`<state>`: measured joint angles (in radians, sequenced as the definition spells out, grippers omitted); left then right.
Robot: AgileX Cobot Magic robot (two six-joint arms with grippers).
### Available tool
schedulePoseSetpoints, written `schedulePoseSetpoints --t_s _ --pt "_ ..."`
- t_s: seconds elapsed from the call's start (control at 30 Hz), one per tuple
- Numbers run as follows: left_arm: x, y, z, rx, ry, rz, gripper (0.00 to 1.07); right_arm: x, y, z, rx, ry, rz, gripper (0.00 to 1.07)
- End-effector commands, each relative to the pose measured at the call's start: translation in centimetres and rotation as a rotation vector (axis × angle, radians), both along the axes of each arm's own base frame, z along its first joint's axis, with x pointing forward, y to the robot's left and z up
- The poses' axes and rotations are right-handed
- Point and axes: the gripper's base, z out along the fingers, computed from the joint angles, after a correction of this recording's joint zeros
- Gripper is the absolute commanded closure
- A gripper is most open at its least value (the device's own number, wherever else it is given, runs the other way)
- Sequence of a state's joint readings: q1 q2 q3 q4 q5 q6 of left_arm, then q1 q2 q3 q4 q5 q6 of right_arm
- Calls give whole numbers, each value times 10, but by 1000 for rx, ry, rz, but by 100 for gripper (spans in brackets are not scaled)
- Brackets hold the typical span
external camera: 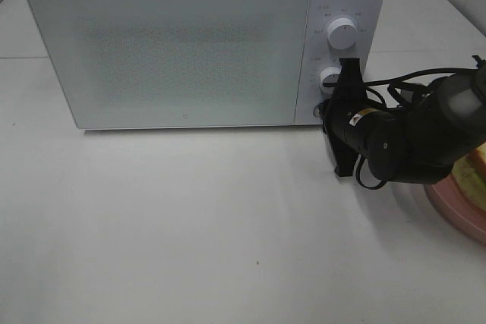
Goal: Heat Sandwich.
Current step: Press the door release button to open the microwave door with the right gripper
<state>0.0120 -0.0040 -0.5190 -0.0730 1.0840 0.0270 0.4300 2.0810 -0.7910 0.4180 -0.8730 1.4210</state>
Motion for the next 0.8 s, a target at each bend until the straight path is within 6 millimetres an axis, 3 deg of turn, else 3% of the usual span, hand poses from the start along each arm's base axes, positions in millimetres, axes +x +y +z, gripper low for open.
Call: schedulePoseSetpoints --t_s 0.03,0.33,0.8 --pt "-2 0 1 1 -27 3 7 16 -6 33 18 -266 -67 107" --pt "-2 0 1 1 -27 3 7 34 -1 37 21 -469 -93 107" --pt "-2 0 1 1 -27 3 7 40 4 34 25 -444 -69 107"
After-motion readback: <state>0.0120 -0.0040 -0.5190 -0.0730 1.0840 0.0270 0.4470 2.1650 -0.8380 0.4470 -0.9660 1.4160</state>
